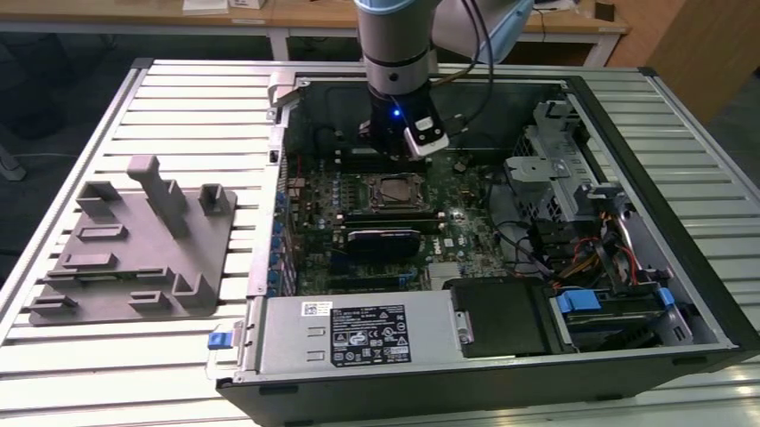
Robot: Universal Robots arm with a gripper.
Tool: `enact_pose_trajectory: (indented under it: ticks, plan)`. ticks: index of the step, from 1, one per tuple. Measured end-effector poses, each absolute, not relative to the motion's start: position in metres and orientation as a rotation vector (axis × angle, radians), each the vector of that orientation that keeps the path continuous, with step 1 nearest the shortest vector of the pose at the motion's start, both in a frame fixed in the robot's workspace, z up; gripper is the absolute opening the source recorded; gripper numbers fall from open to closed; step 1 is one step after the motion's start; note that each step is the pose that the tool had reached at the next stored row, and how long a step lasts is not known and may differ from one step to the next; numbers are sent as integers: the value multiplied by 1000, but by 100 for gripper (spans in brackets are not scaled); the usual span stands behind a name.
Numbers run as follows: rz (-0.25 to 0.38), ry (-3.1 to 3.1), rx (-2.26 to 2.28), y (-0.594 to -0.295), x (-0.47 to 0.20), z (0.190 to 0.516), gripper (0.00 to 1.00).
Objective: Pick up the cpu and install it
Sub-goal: 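Install the first cpu locking lever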
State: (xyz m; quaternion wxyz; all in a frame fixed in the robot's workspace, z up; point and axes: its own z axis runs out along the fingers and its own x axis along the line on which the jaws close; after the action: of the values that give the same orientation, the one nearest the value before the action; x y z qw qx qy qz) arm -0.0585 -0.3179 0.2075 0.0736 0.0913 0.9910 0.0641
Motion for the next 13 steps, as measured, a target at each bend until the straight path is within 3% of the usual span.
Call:
enact_pose_trajectory:
  ticks: [13]
  plan:
    - [7,2975,262,-318,-58,219,11]
